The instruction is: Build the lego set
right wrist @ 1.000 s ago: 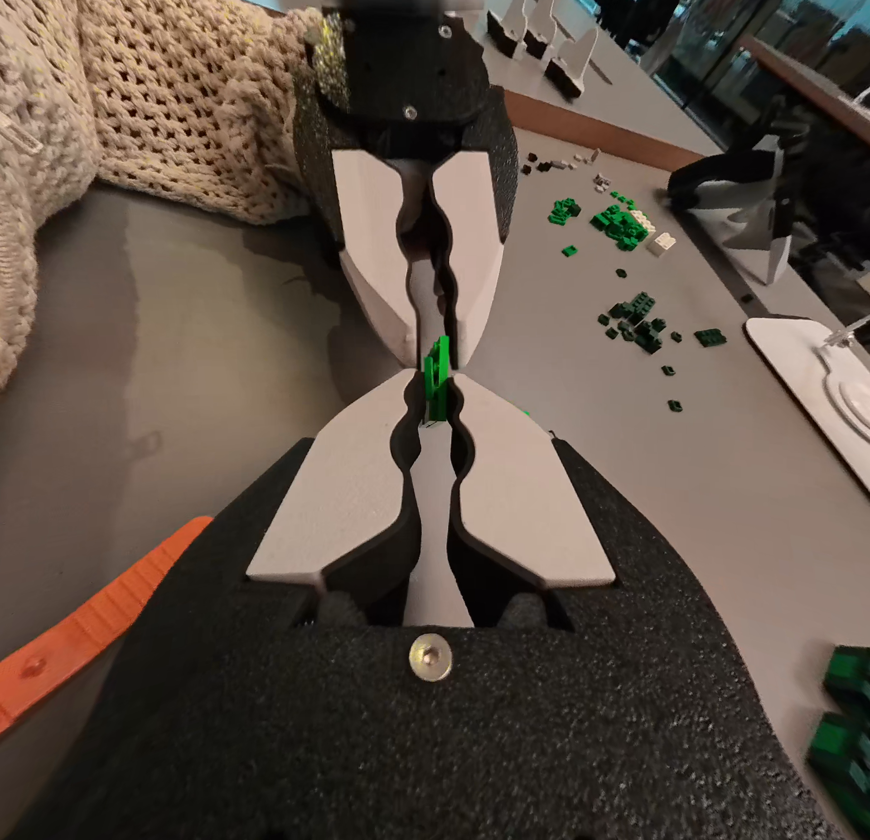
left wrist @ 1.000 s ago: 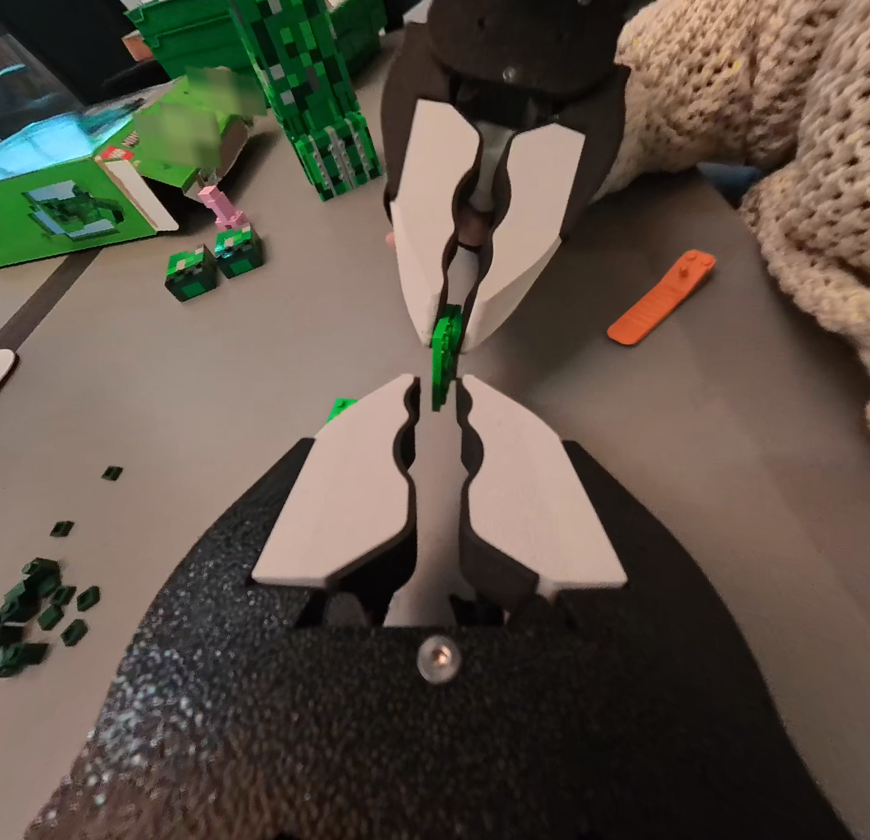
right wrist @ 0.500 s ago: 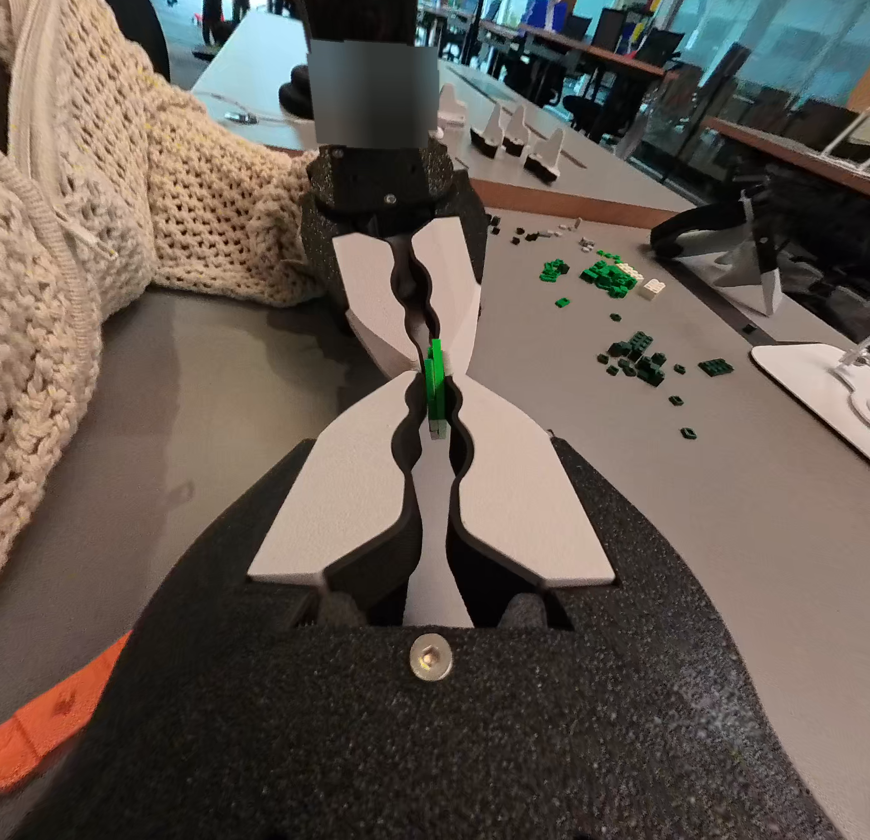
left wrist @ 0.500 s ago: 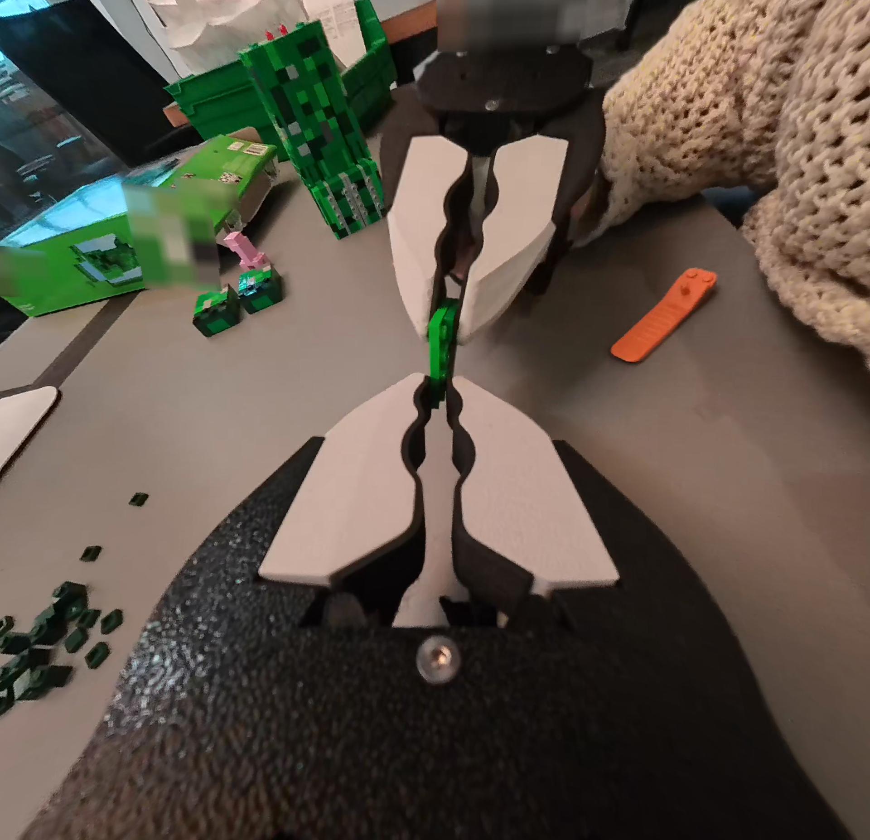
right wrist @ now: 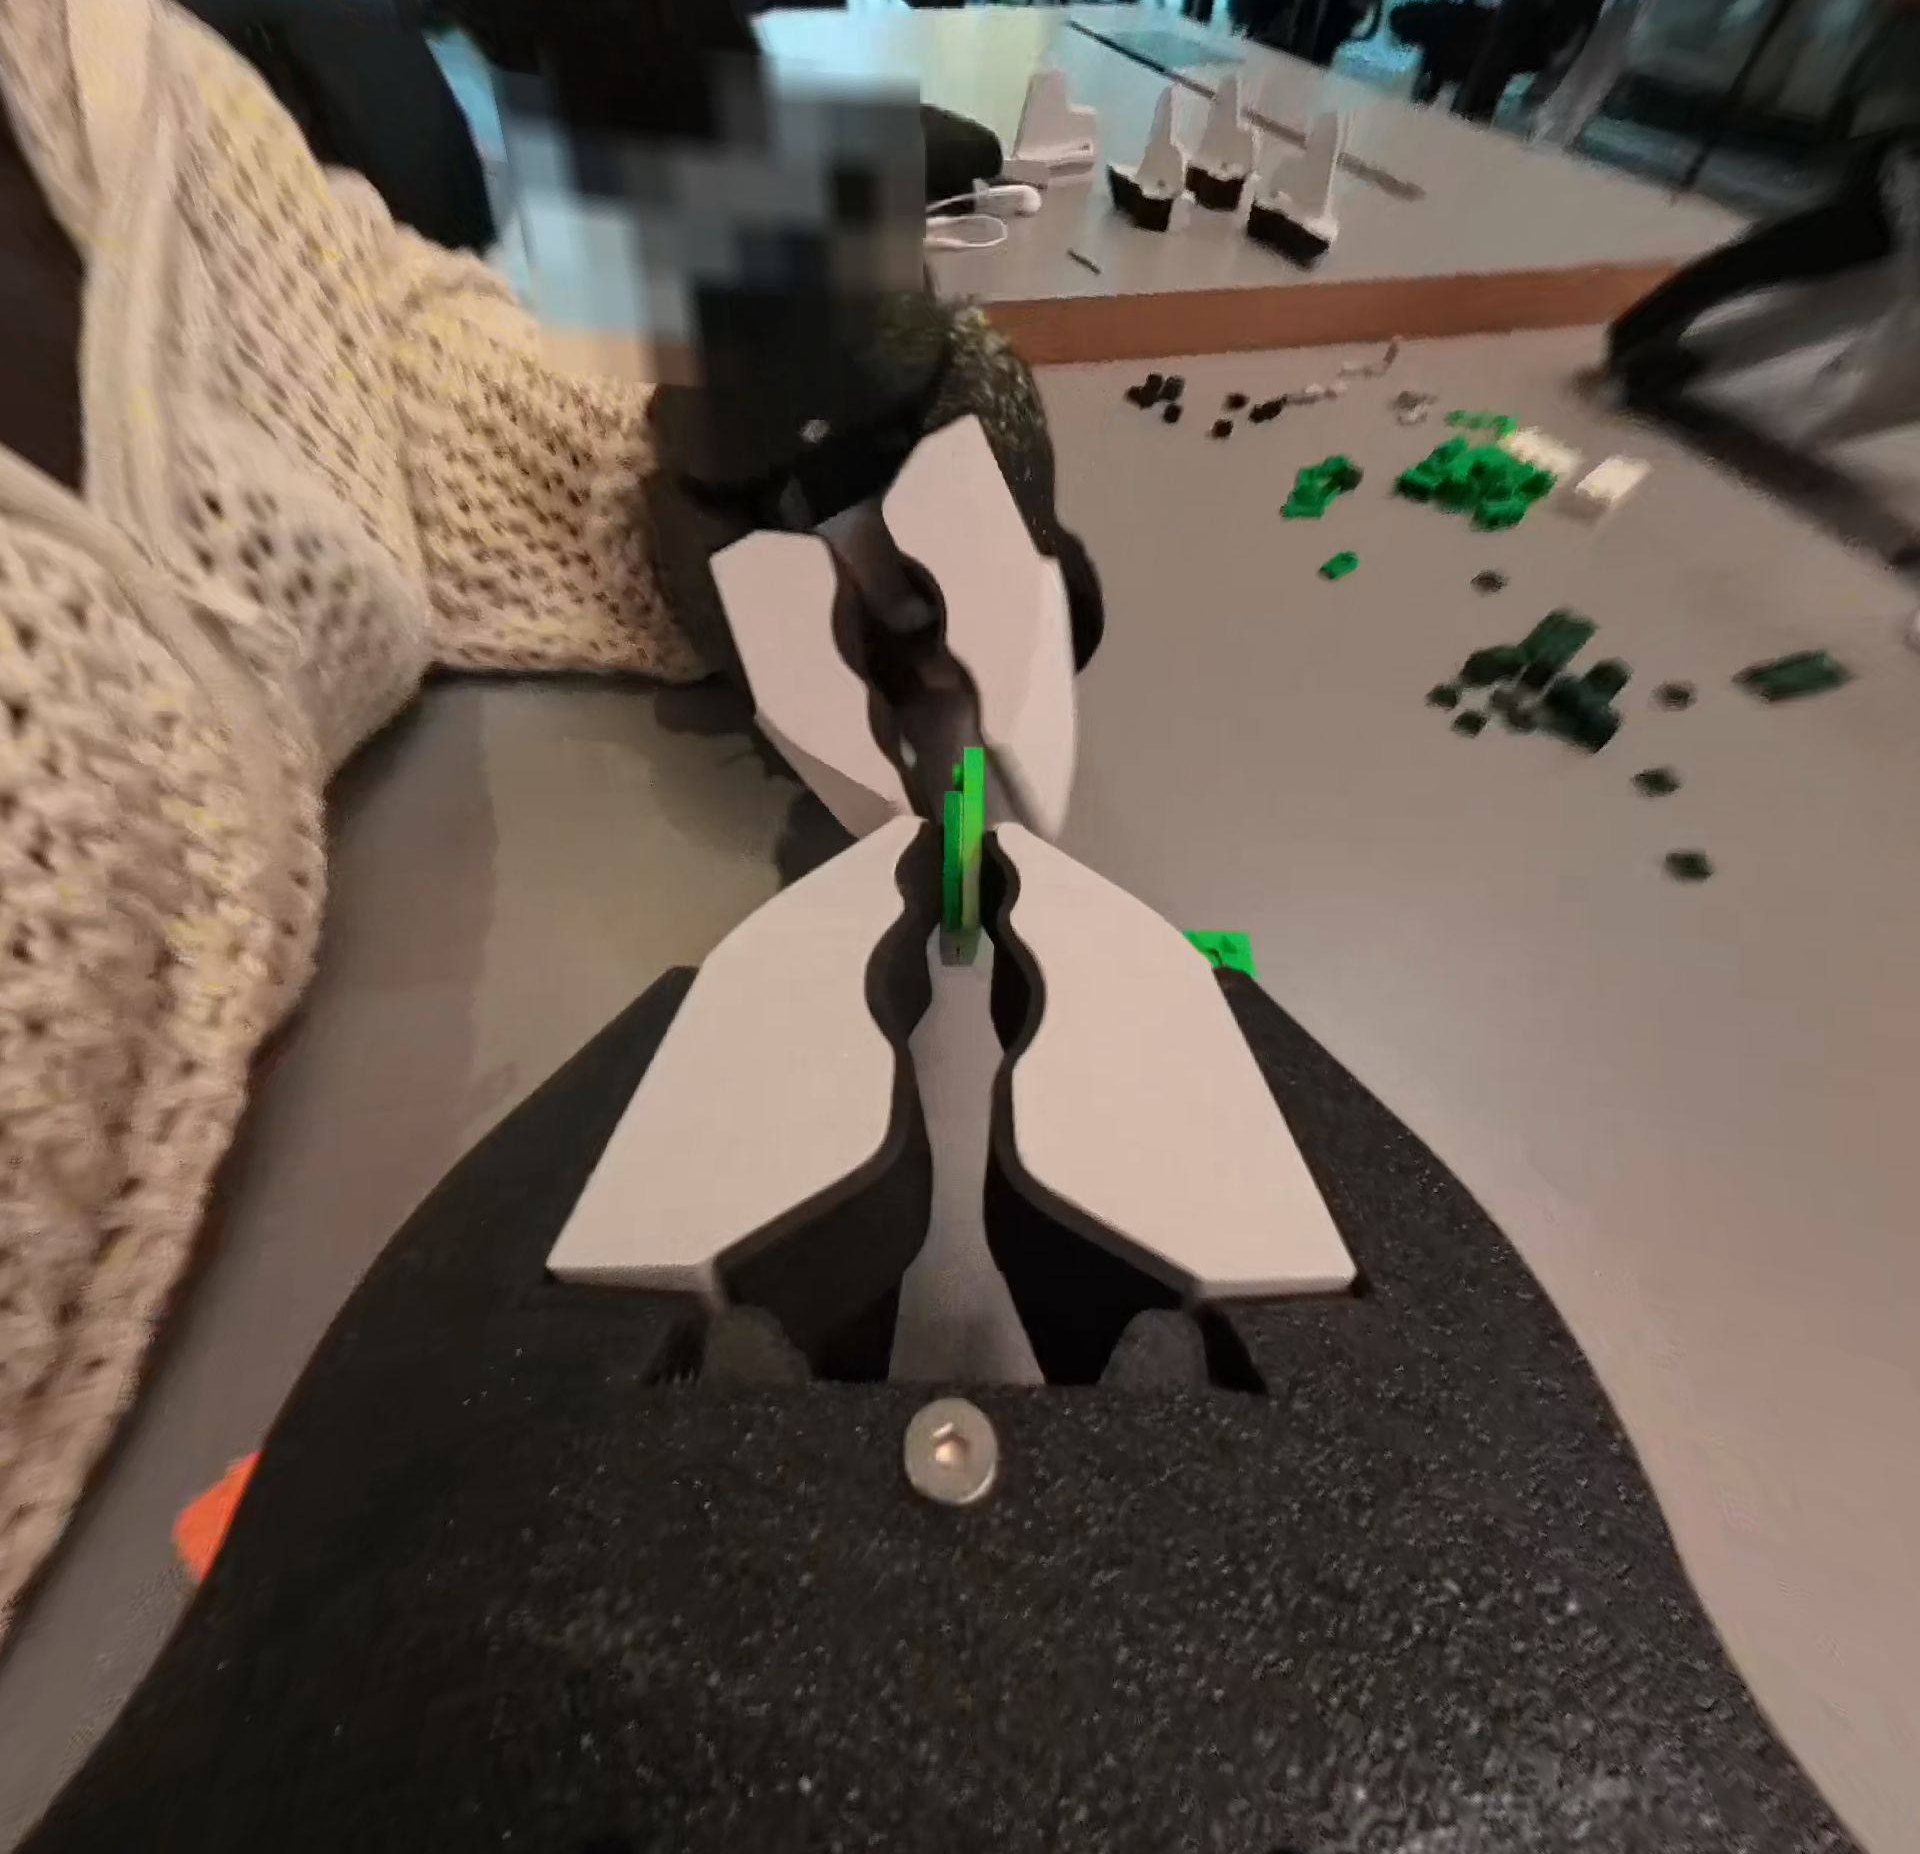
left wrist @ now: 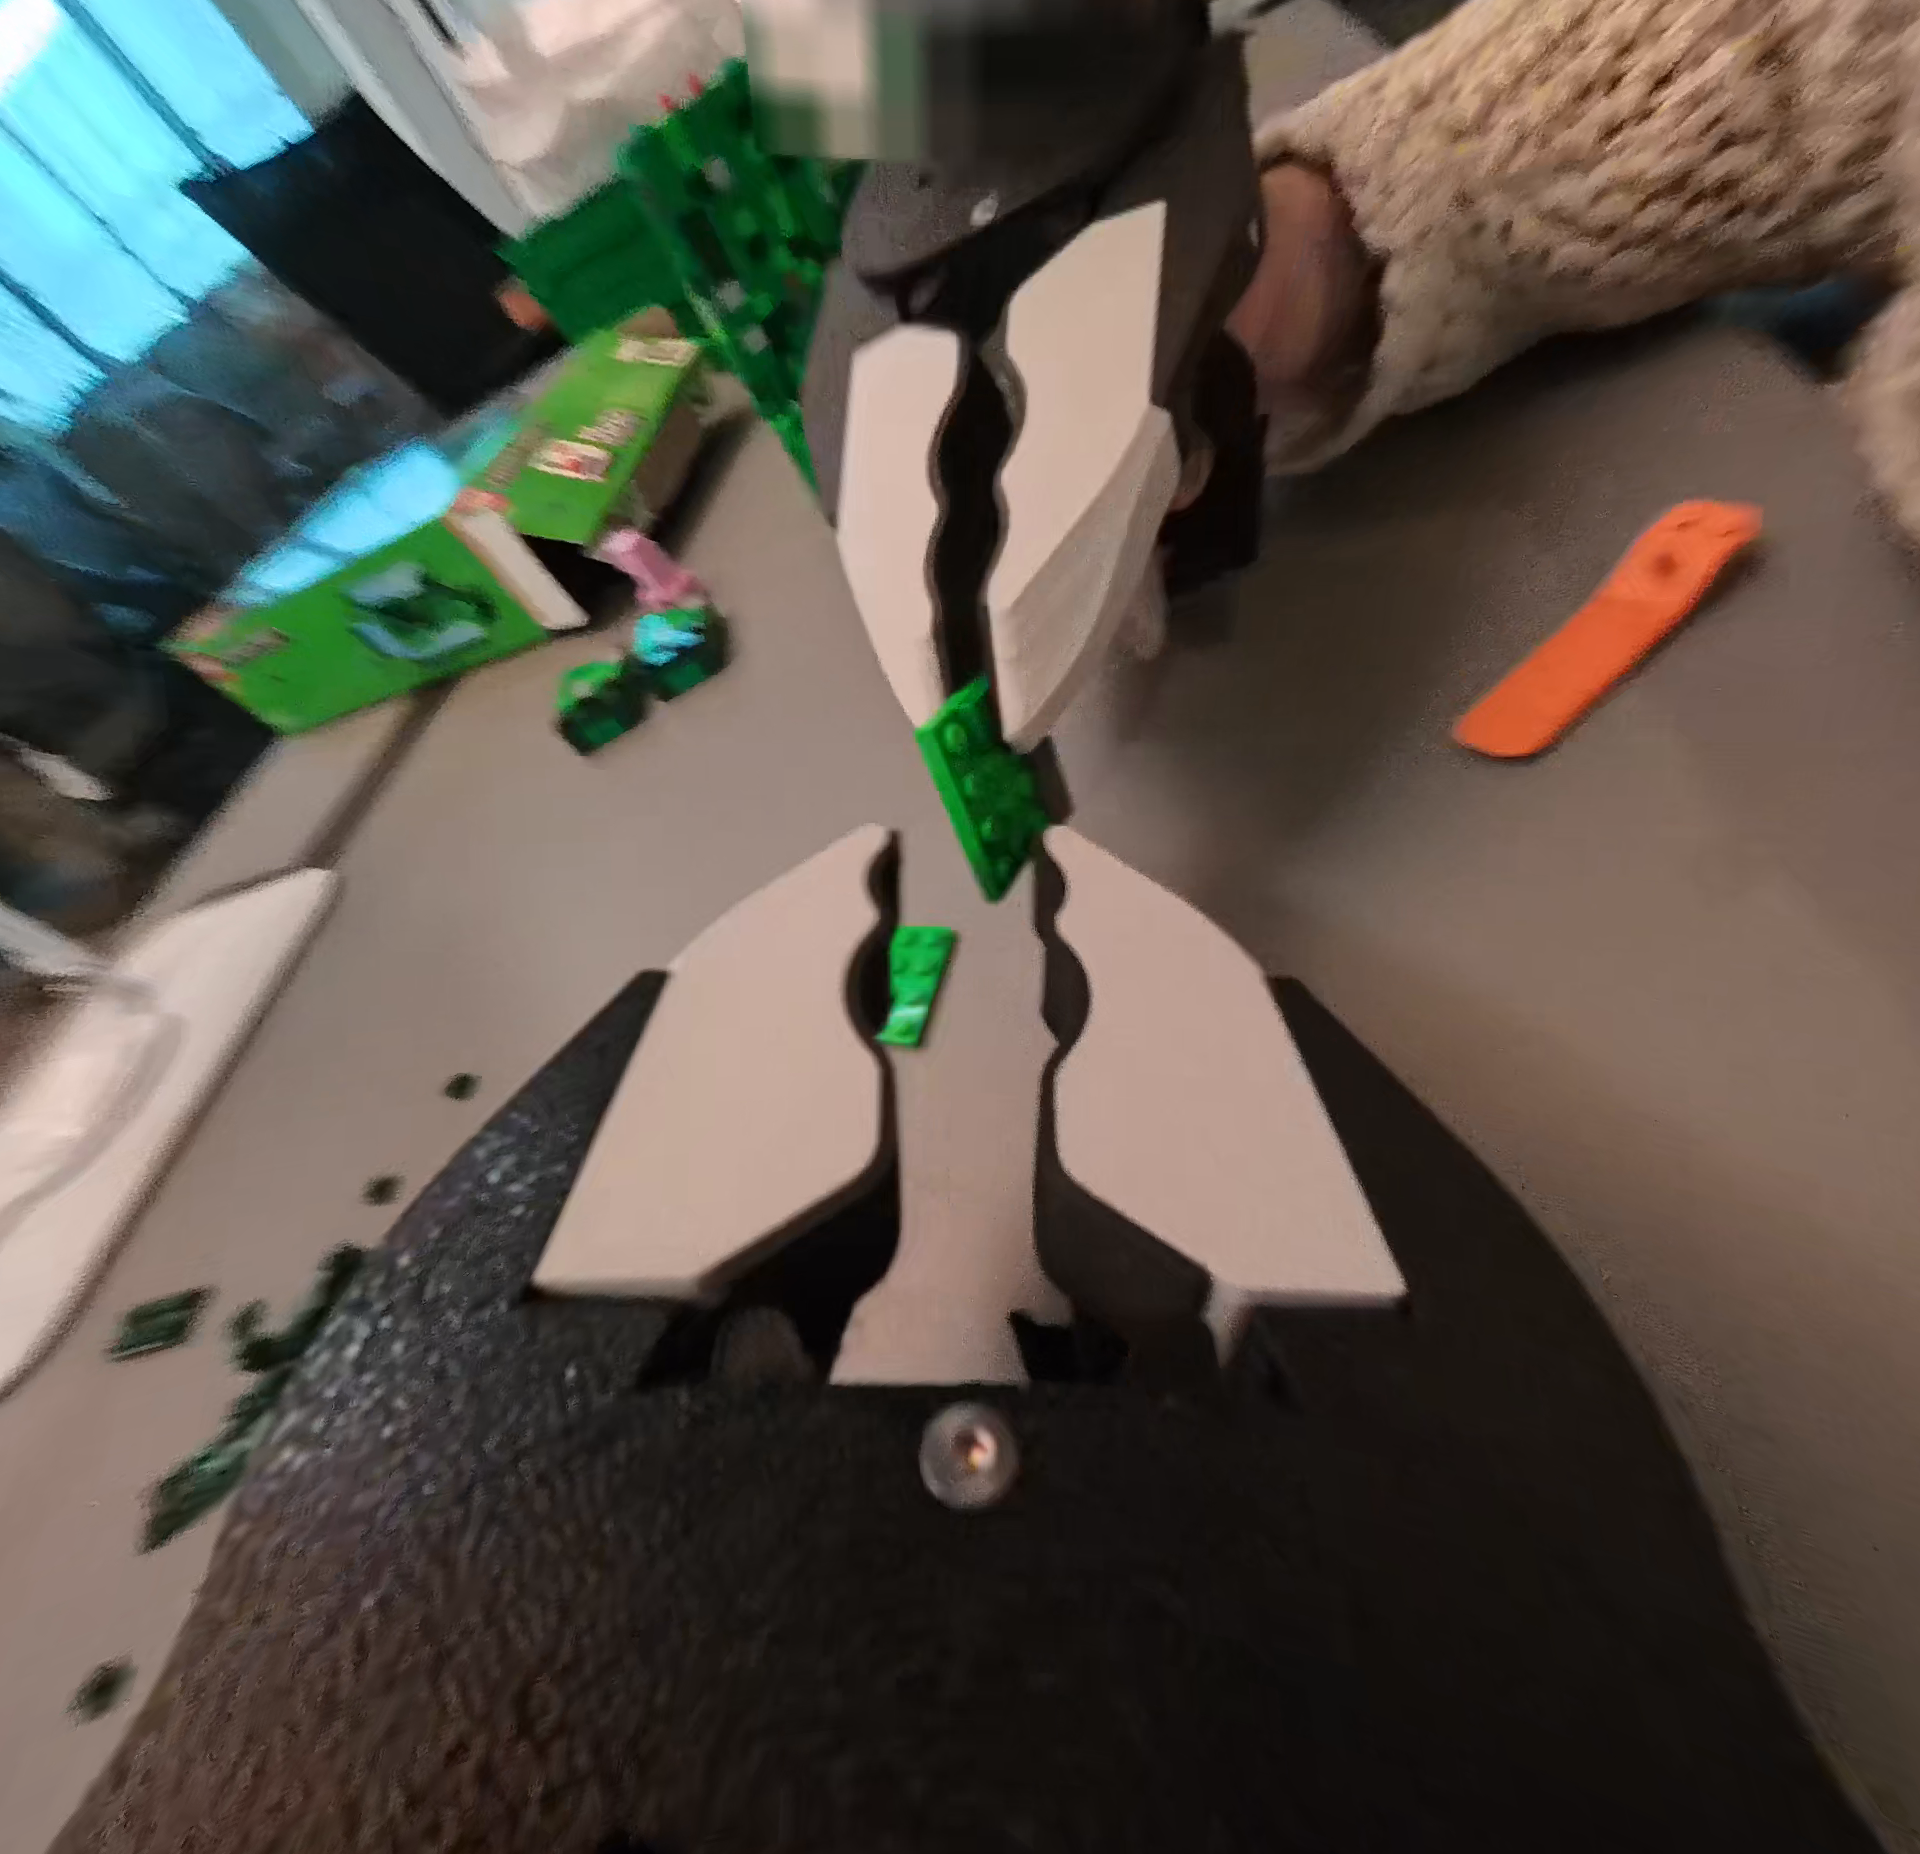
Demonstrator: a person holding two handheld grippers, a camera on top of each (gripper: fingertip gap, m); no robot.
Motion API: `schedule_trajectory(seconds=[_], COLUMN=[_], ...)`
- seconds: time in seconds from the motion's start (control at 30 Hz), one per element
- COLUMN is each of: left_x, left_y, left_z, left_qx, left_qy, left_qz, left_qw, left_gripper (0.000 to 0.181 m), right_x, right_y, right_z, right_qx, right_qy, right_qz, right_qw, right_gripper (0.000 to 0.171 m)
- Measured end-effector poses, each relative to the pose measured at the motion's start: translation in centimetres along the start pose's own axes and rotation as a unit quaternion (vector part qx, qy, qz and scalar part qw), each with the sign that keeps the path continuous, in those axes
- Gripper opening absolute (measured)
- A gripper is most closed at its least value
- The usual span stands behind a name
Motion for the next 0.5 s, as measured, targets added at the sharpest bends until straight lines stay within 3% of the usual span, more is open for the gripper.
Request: schedule_trajectory(seconds=[0.07,0.13,0.3,0.5], left_x=[0.0,-0.3,-1.3,-2.2], left_y=[0.4,0.3,-0.4,-0.5], left_z=[0.0,-0.2,-0.4,-0.6], left_qx=[0.013,0.018,0.000,-0.002], left_qy=[-0.027,-0.032,-0.017,0.008], left_qz=[-0.063,-0.114,-0.144,-0.159], left_qw=[0.998,0.993,0.989,0.987], left_gripper=[0.045,0.051,0.045,0.035], right_x=[-0.5,-0.5,-0.2,0.4], right_y=[0.4,0.6,1.2,2.0], right_z=[0.1,0.2,0.2,-0.1], right_qx=[0.012,0.016,0.047,0.092], right_qy=[-0.046,-0.097,-0.167,-0.190], right_qz=[-0.087,-0.151,-0.234,-0.246], right_qw=[0.995,0.984,0.957,0.946], right_gripper=[0.006,0.006,0.006,0.006])
Point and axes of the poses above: each gripper's, where its closed fingertips meet, z back along the fingers, y out of its underside, x = y × z across the jaws, the point moved 2 cm from there along z, back along the fingers, and after that the axes turned 10 degrees about -z, right-handed, at the moved point
